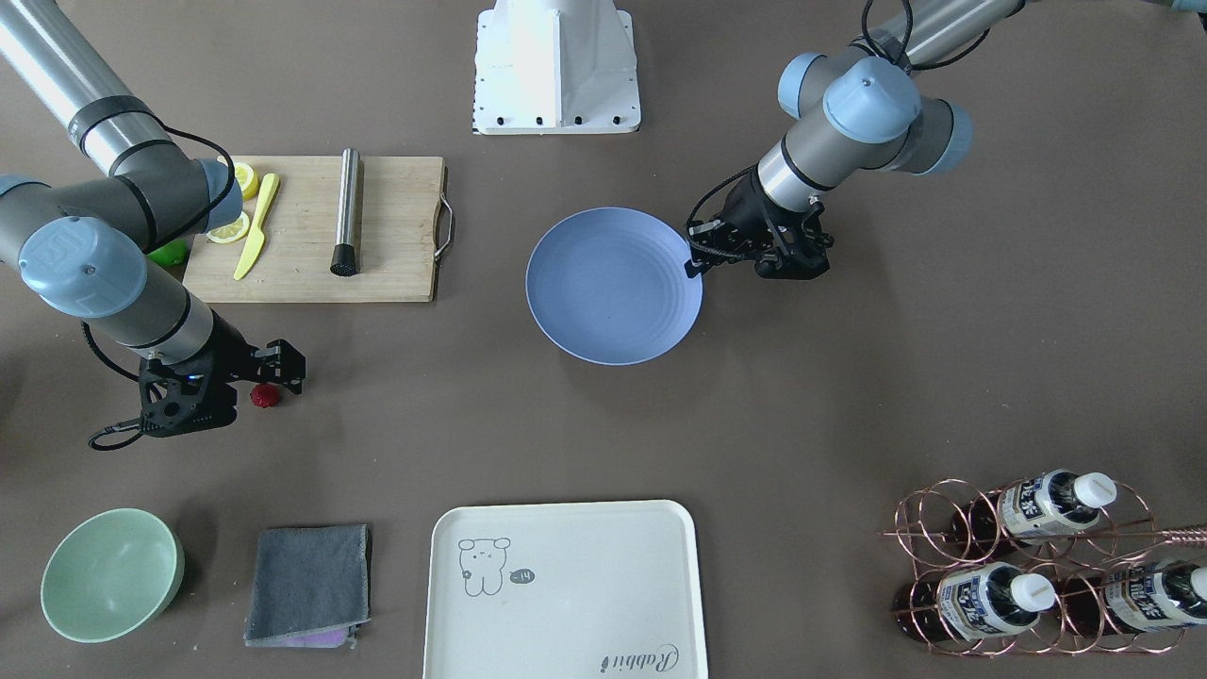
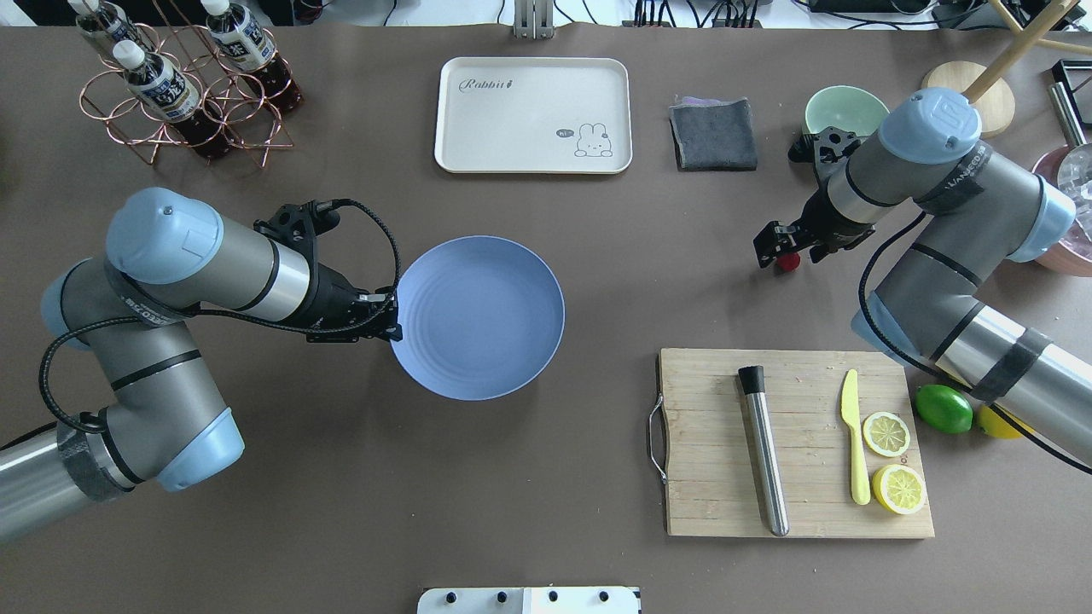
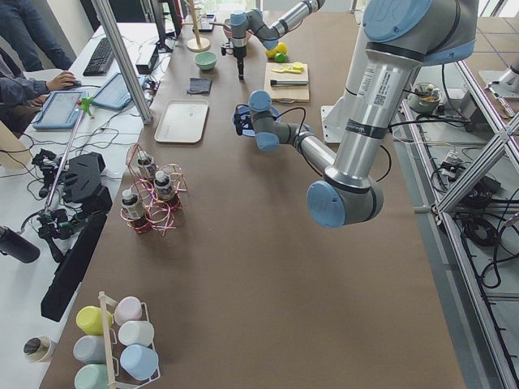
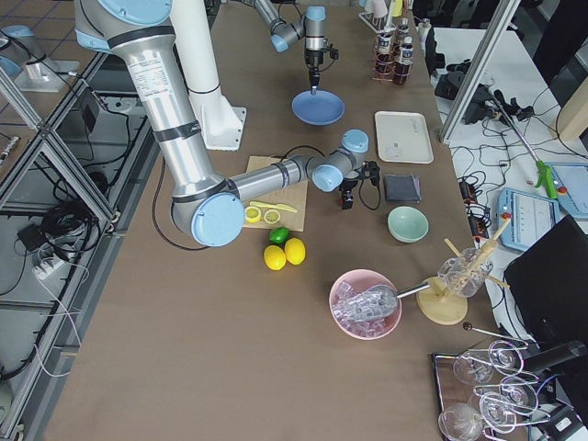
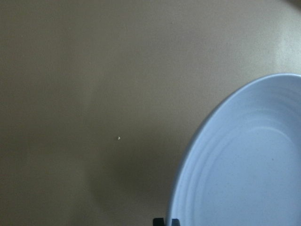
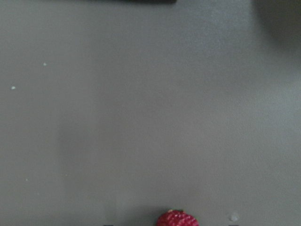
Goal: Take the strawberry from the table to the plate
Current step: 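Push the blue plate inward with the left gripper while the right gripper descends, then grasp the red strawberry with the right gripper, then release the strawberry over the blue plate with the right gripper while the left arm withdraws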
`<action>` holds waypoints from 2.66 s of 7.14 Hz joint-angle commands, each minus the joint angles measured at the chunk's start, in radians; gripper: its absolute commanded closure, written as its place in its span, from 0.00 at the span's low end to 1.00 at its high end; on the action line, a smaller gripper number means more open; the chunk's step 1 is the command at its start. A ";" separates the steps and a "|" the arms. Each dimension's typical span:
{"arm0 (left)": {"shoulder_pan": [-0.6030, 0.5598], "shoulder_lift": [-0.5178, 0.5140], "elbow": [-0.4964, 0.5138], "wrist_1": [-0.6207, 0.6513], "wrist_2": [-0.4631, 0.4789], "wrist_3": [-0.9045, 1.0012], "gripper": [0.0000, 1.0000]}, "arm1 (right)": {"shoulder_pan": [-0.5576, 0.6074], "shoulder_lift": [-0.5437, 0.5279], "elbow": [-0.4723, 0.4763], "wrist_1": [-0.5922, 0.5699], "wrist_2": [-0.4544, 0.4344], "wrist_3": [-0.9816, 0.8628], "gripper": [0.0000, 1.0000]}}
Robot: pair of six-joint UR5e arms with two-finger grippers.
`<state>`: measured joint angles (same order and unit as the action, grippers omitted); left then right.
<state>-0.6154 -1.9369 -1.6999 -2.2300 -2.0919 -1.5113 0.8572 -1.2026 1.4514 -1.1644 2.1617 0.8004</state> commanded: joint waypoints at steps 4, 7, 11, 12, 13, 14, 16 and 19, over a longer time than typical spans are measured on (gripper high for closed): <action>0.065 -0.010 0.009 0.001 0.050 -0.018 1.00 | -0.009 0.001 0.001 0.000 -0.013 -0.003 0.56; 0.094 -0.052 0.041 0.001 0.088 -0.020 1.00 | -0.010 0.003 0.001 0.000 -0.013 -0.004 0.75; 0.115 -0.071 0.060 0.001 0.115 -0.020 0.93 | -0.004 0.036 0.009 -0.014 -0.003 0.000 1.00; 0.117 -0.091 0.080 0.001 0.115 -0.020 0.75 | -0.003 0.072 0.009 -0.018 0.001 0.009 1.00; 0.115 -0.096 0.083 0.001 0.115 -0.020 0.44 | -0.003 0.096 0.010 -0.018 0.006 0.011 1.00; 0.114 -0.094 0.082 0.001 0.113 -0.018 0.24 | -0.010 0.130 0.012 -0.037 0.006 0.073 1.00; 0.050 -0.079 0.082 0.006 0.086 -0.006 0.17 | -0.068 0.199 0.042 -0.061 0.003 0.202 1.00; -0.119 0.021 0.089 0.004 -0.066 0.225 0.13 | -0.226 0.305 0.113 -0.165 -0.101 0.386 1.00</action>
<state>-0.6761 -1.9552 -1.6155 -2.2268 -2.1217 -1.3773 0.7035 -0.9436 1.5430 -1.2917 2.1161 1.1078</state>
